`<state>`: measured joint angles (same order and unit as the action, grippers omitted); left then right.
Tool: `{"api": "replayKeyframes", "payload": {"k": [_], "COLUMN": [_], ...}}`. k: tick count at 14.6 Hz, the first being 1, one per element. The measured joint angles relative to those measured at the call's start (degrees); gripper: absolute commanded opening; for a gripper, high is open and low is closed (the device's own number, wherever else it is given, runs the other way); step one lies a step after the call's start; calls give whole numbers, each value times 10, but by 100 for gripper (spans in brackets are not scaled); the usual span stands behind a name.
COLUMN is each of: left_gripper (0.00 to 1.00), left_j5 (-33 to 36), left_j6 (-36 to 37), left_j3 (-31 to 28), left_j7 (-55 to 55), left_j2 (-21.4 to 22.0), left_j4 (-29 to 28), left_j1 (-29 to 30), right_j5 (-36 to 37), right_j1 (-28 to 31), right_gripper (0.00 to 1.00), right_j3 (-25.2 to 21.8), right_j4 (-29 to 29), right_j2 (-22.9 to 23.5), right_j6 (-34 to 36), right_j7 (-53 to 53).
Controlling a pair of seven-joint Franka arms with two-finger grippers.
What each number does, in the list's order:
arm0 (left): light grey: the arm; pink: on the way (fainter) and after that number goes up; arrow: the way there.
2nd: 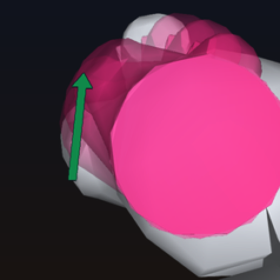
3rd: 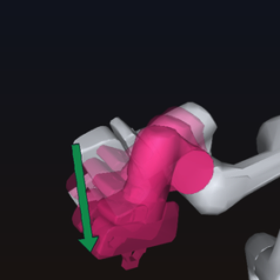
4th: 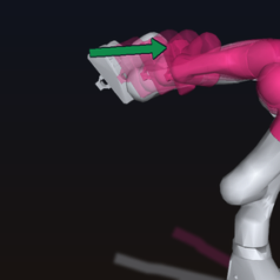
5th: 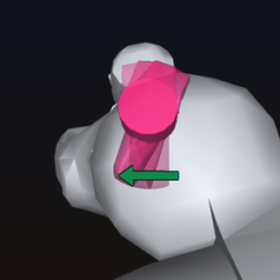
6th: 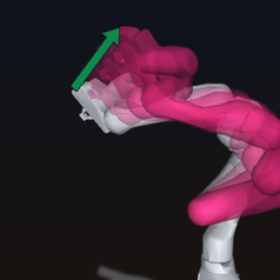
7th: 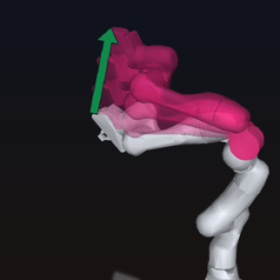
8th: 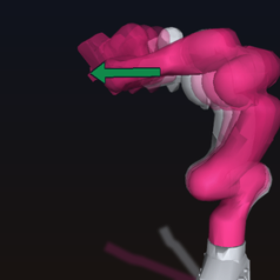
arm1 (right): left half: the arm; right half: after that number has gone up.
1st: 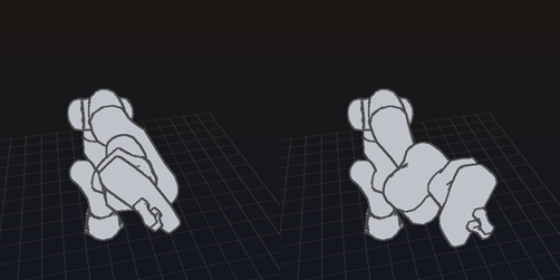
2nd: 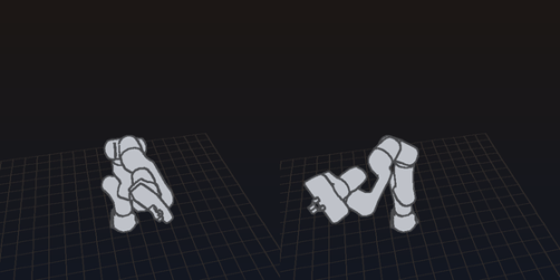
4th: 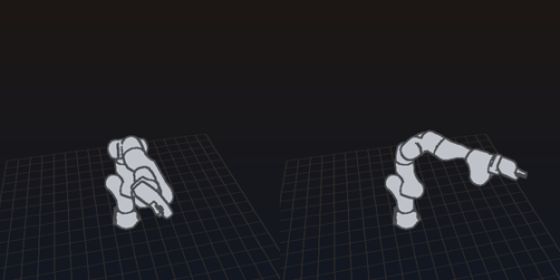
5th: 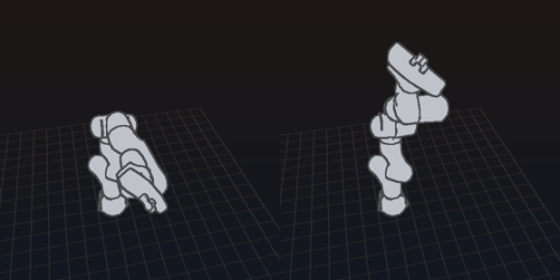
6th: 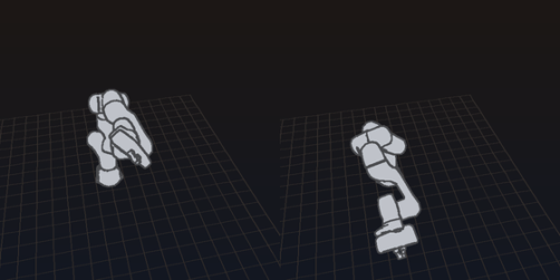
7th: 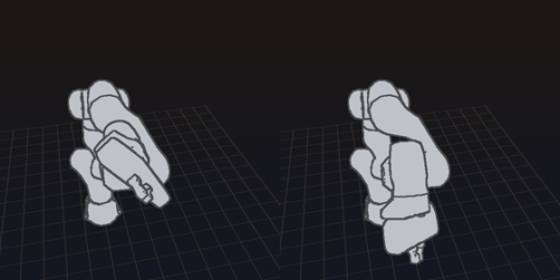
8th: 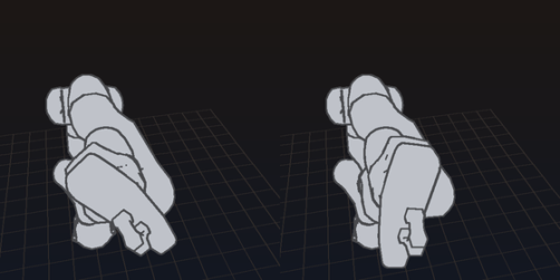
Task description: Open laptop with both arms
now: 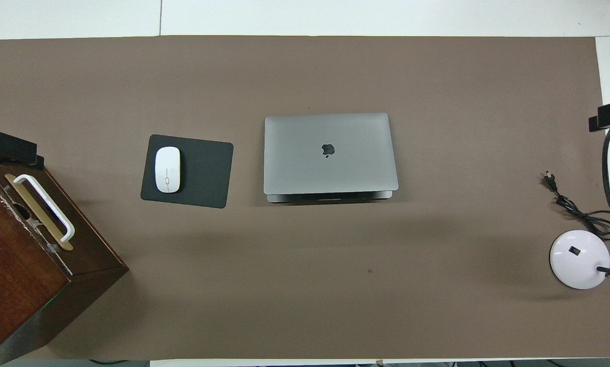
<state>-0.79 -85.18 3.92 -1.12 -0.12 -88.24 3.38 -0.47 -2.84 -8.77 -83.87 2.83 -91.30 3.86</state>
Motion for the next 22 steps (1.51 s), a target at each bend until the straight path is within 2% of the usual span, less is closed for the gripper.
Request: {"api": "replayKeyframes", "payload": {"k": [17,19,21,22], "left_gripper": [98,76,19,0], "left_j5": [0,0,0,0], "left_j6": [0,0,0,0], "left_j3": [0,0,-1,-1], "left_j7": [0,0,0,0], "left_j2": [0,0,0,0], "left_j4": [-1,-1,-1,-1], "left_j1": [0,0,0,0], "right_j5": [0,0,0,0], "right_j1": [0,-1,0,0], "right_gripper": [100,100,100,100], "right_j3": [0,0,0,0], "right_j4": [0,0,0,0], "right_j2": [0,0,0,0], "right_j6": [-9,-9,-9,-9], "right_j7": [0,0,0,0]}}
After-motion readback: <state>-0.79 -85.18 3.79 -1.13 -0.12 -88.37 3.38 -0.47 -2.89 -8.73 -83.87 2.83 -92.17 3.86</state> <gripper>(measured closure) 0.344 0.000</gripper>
